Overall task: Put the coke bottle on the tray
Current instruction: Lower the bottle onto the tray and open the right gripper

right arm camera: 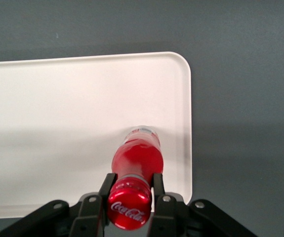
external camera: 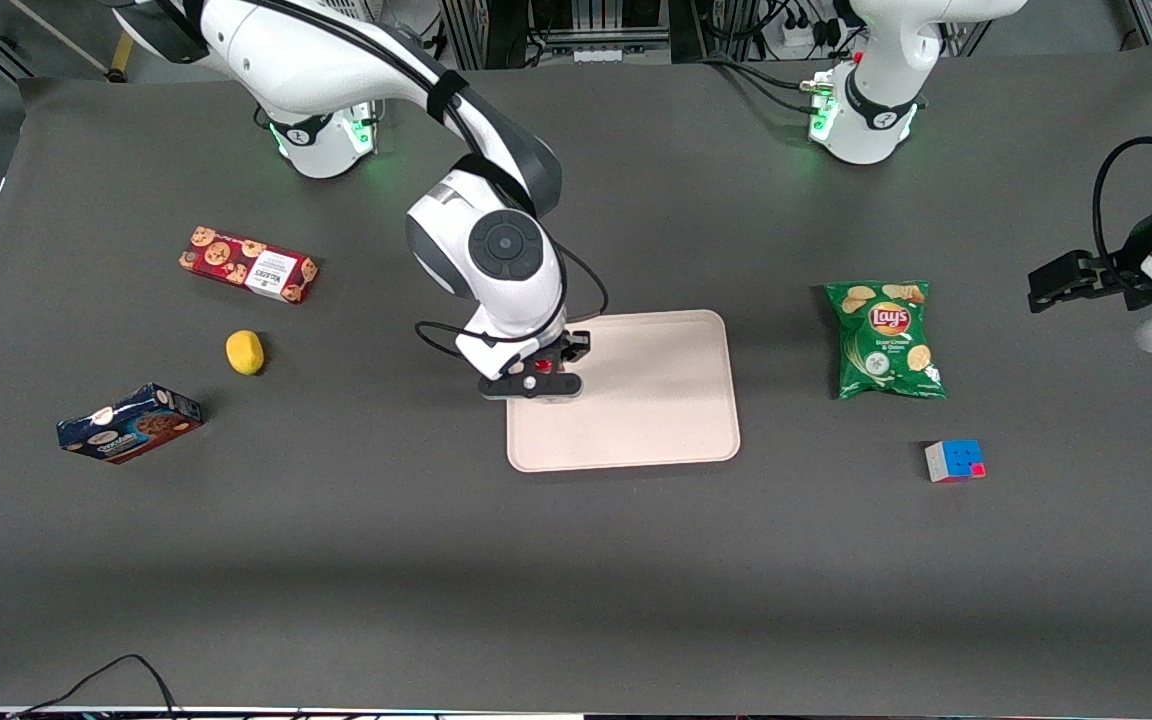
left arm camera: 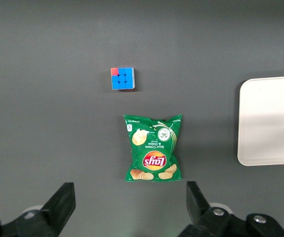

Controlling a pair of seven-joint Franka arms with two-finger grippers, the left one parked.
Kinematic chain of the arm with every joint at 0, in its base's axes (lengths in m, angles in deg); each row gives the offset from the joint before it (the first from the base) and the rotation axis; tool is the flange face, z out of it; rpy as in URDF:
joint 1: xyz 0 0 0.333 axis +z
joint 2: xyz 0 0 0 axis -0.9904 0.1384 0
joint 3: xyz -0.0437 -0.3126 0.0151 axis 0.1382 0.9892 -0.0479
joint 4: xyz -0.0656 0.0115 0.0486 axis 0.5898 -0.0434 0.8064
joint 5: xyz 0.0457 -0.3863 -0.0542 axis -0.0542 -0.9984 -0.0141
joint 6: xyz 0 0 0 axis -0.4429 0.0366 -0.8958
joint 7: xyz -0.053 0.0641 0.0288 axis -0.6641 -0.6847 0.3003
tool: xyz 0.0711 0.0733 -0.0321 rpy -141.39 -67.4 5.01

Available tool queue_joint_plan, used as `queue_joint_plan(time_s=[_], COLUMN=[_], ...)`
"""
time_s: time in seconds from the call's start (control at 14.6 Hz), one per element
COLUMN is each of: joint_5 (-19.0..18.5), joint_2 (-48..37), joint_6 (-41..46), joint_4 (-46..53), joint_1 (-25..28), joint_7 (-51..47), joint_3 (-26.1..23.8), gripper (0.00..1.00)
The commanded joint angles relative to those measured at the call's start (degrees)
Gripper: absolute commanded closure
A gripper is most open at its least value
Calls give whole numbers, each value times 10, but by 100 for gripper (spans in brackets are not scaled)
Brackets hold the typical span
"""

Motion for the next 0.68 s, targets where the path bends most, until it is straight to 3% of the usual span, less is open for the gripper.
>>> queue_joint_plan(time_s=[0.0,0.21,0.34,0.48,0.62], joint_5=[-30,-37,-37,-37,-37], joint_2=[-6,2,7,10,11], joint_6=[-7,-17,-28,-34,-39], joint_4=[-11,-11,-12,-12,-11], joint_1=[0,-2,-3,-3,-3], joint_7=[-18,-18,-19,-19,-29], joint_3=[5,6,7,8,9], gripper=[100,100,86,64,9])
